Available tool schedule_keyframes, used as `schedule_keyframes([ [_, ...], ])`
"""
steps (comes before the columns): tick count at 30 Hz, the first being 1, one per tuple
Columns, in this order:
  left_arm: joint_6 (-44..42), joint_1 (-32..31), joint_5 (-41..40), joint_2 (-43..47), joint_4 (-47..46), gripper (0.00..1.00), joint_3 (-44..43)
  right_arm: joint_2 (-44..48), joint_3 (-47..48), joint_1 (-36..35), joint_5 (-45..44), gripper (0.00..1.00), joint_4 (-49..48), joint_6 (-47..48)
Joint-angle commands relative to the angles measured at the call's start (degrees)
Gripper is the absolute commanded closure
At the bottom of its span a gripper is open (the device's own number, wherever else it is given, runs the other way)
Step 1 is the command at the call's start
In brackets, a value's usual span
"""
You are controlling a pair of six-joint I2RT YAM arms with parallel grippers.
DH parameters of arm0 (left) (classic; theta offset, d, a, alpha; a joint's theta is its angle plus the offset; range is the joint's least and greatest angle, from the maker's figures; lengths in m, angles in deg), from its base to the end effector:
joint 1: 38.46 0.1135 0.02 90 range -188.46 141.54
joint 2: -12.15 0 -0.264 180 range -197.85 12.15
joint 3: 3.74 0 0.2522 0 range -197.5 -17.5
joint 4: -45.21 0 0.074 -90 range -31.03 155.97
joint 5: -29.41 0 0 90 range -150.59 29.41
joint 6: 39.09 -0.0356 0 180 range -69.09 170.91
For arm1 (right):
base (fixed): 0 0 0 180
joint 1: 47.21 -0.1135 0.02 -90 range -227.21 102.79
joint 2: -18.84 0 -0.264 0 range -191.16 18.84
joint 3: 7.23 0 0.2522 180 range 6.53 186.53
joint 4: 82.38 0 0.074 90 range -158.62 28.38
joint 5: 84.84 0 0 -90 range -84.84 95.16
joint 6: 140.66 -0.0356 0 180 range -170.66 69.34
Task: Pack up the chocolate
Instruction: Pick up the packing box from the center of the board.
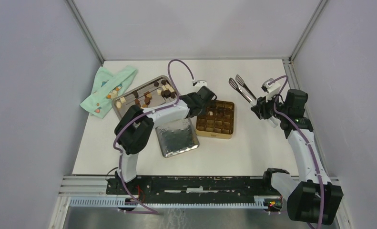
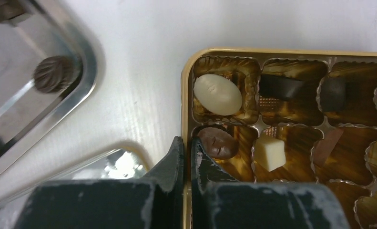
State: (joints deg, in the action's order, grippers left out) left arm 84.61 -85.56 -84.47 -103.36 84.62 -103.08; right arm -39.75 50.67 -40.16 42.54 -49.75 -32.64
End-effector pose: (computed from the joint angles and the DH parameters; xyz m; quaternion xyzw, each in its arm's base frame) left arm 0.3075 -0.3097 0.1936 0.0482 0.9353 -0.0371 0.3485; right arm 0.2211 -0.0056 0.2796 -0.2311 0.8154 0.1777 0.5002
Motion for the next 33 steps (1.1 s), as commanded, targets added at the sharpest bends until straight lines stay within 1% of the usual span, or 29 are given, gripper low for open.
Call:
schedule_keyframes([
  [1,-2.8,-2.0,-7.7,12.9,-10.9,0.98,6.4,2.4,0.2,1.5,-6.4,0.55,-4.6,-2.1],
  [4,-5.7,-5.2,-13.0,19.1,-18.4,0.98,13.5,2.4,0.1,2.0,-7.6,0.55,-4.9,-2.5],
  [7,-9.3,-8.6,-18.4,25.0,-29.2,0.98,22.5,2.3,-0.1,2.4,-7.7,0.56,-5.0,-2.5],
  [8,-10.5,-9.4,-19.3,26.9,-33.7,0.98,25.4,2.3,-0.1,2.5,-7.6,0.56,-4.9,-2.6],
  [9,-11.2,-10.3,-20.3,28.5,-35.9,0.98,28.2,2.2,-0.2,2.6,-7.5,0.56,-4.9,-2.6],
  [11,-14.6,-12.1,-21.9,31.3,-44.9,0.98,33.3,2.1,-0.2,2.8,-7.1,0.56,-5.0,-2.6],
  [14,-19.7,-15.2,-24.9,33.7,-54.8,0.98,38.6,1.9,-0.4,3.0,-6.6,0.56,-5.1,-2.6],
  [22,-27.4,-20.0,-31.2,33.1,-66.0,0.98,42.3,1.7,-0.5,3.3,-6.4,0.56,-5.0,-2.5],
  [26,-34.1,-22.6,-33.2,31.9,-75.8,0.98,44.6,1.6,-0.5,3.3,-6.2,0.56,-5.0,-2.5],
  [33,-43.5,-25.2,-35.4,28.9,-84.7,0.98,45.2,1.5,-0.6,3.4,-6.1,0.56,-4.9,-2.4],
])
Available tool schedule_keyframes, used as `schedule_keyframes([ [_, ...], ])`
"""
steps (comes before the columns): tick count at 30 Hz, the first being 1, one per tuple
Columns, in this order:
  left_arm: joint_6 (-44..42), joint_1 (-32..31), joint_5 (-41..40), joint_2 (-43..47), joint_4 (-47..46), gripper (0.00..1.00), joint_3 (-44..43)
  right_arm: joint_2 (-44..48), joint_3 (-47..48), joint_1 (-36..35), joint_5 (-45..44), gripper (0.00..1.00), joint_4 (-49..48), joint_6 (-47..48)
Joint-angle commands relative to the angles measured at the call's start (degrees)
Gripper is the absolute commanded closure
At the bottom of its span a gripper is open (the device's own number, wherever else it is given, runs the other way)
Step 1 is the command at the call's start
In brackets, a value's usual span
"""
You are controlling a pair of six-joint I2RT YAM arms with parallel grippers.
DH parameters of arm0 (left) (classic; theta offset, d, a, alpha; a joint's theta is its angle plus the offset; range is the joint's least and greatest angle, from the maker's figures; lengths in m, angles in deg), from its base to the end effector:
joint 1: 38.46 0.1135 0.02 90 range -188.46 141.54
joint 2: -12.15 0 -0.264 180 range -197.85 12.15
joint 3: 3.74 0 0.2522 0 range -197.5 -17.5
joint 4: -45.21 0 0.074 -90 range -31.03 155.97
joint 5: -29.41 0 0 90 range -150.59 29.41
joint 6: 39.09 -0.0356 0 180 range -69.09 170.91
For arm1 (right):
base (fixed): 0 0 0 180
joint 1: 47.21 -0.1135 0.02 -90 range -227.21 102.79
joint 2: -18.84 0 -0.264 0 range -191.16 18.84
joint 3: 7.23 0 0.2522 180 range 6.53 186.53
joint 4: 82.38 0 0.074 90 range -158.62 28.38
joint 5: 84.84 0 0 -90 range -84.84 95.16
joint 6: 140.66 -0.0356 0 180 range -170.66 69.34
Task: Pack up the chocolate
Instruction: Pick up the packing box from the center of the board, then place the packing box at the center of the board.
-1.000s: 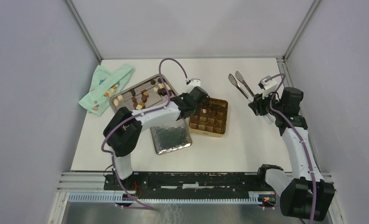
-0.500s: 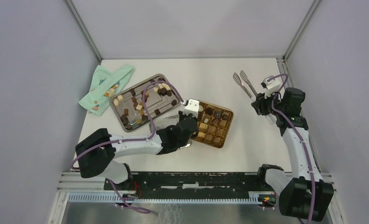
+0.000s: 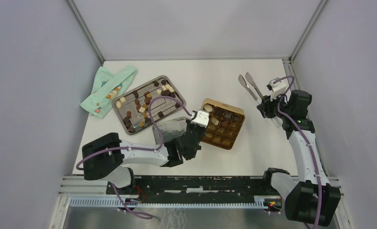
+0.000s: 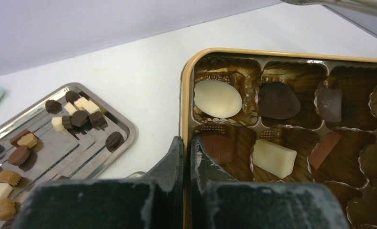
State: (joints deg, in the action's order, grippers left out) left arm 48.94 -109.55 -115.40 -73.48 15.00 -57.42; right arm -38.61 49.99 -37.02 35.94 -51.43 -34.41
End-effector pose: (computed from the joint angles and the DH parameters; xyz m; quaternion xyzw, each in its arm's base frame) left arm 0.1275 -0.2823 0.2404 0.1218 0.7028 -0.0786 0.6965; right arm 0.2194 -0.0209 0.2809 -0.1745 0.8318 0.1168 0.5138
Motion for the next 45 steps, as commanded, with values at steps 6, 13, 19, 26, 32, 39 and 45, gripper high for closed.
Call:
schedule_keyframes([
  [6,-9.1,-1.8,-4.7,-2.3,-16.7,0.98,-1.1,0.3,0.0,0.3,0.5,0.56,-3.3,-0.6],
  [13,19.8,7.5,6.3,-4.4,22.6,0.98,-14.0,0.3,0.0,0.4,0.0,0.56,-3.3,-0.7],
  [19,38.2,17.2,23.0,-12.0,43.0,0.98,-25.1,0.4,0.1,0.8,-0.8,0.56,-3.2,-1.0],
  [26,44.9,19.6,26.5,-23.6,58.9,0.98,-39.5,0.4,0.0,1.0,-1.2,0.56,-3.4,-0.9],
  [32,47.4,21.2,30.5,-28.4,60.9,0.97,-43.2,0.0,0.0,1.0,-0.8,0.56,-3.3,-0.8],
  [39,47.7,21.4,31.2,-24.6,59.4,0.49,-41.0,-0.4,0.0,0.9,0.5,0.56,-3.1,-0.5],
  [45,43.4,21.4,31.7,-10.4,56.1,0.33,-34.6,1.0,-0.7,1.0,7.2,0.56,-3.2,1.6],
])
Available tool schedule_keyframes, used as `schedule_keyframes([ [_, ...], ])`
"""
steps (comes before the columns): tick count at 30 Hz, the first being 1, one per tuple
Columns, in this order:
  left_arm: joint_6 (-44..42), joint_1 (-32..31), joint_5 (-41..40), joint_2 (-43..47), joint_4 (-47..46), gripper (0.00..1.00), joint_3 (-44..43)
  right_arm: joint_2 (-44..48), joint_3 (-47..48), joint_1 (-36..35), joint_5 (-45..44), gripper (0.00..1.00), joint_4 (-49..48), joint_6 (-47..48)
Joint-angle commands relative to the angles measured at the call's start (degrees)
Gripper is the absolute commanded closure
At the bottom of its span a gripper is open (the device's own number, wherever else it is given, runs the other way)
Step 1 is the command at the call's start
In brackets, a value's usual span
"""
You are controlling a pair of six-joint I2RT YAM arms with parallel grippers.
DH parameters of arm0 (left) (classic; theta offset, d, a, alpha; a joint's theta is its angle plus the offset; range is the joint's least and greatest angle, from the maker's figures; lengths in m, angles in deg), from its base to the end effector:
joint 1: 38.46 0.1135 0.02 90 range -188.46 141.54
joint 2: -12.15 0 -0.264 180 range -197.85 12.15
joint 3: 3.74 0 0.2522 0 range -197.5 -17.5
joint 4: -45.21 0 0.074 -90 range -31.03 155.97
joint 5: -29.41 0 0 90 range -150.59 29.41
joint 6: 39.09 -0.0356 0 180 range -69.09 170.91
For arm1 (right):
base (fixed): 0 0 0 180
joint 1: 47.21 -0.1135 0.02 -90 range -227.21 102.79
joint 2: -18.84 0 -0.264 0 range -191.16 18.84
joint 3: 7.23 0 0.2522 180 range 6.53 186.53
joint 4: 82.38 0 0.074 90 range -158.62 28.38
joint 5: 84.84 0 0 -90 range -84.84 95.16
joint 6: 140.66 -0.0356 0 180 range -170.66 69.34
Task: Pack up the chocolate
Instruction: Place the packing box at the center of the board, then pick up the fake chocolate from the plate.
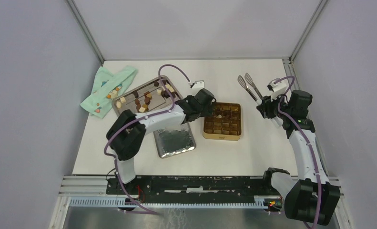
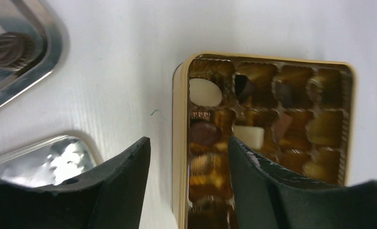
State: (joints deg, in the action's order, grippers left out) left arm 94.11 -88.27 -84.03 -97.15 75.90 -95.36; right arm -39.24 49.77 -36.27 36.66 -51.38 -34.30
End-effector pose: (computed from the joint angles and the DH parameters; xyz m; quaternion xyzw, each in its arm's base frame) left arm 0.2808 -0.3105 0.2063 -0.0193 0.9179 -0.1217 0.3772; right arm 0.2205 -0.0237 0.2774 -0.1711 0.8350 0.1208 0.5089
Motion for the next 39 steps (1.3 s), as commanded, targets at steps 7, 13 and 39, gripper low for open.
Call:
schedule_keyframes([
  [7,-16.2,5.4,8.7,36.1,-0.6,0.01,10.6,2.2,2.0,-3.8,18.0,0.56,-0.6,7.3],
  [13,-26.8,17.1,11.1,49.6,7.4,0.0,13.9,-5.0,9.4,-18.3,11.6,0.56,5.4,11.7],
  [39,-35.2,21.5,-17.3,71.8,1.1,0.0,30.8,-60.2,64.8,-55.3,-16.2,0.57,21.0,9.8],
])
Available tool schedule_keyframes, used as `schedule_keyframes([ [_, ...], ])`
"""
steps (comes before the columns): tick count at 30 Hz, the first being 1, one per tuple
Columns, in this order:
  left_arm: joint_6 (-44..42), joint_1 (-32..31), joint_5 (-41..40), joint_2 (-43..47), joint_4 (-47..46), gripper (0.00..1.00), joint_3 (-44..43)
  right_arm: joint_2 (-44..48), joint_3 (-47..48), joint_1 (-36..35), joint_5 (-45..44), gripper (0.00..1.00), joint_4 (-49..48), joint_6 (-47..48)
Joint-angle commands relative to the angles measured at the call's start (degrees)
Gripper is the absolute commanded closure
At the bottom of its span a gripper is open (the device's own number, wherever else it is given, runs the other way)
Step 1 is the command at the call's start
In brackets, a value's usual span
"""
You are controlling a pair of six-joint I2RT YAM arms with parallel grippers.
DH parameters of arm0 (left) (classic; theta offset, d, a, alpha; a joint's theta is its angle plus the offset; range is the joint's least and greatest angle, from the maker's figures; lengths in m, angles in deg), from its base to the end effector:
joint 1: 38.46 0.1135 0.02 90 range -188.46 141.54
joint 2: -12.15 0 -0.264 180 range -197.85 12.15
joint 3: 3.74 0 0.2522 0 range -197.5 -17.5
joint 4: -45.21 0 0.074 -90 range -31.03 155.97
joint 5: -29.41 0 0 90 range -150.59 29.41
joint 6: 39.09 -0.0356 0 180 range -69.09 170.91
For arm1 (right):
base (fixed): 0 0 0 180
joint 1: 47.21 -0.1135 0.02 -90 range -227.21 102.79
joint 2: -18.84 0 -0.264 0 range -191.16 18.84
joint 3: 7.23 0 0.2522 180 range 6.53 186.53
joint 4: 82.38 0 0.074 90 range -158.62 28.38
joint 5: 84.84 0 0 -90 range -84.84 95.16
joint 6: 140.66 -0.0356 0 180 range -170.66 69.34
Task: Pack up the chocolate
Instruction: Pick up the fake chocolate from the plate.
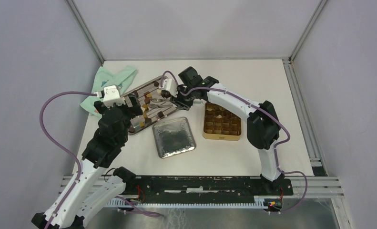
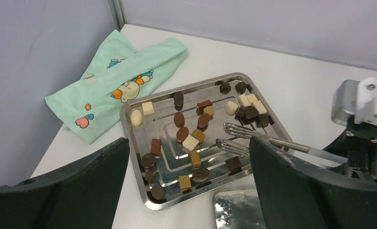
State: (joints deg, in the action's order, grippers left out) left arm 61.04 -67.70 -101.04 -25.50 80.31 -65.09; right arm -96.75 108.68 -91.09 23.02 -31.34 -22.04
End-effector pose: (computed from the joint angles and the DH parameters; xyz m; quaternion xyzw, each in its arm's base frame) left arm 0.1343 -0.0487 0.3562 -0.0954 0.7524 0.0517 0.6497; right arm 0.3201 0.3229 0.2695 -0.5922 0.7195 0.1890 0.3097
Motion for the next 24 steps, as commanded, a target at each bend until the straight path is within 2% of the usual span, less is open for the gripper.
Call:
schedule_keyframes([
  [1,-2.2,1.1,0.2,0.1,-3.3,0.0,0.4,-3.6,6.5,-0.7,-2.6,0.57,0.9,-2.7],
  [12,-1.7,3.3,2.9,-0.4,-3.0,0.0,0.0,-10.4,11.7,-2.3,-4.0,0.56,0.2,-4.4],
  [24,-1.7,3.7,3.5,-0.4,-2.9,0.0,0.0,-13.2,14.3,-2.4,-4.8,0.56,-1.5,-5.9],
])
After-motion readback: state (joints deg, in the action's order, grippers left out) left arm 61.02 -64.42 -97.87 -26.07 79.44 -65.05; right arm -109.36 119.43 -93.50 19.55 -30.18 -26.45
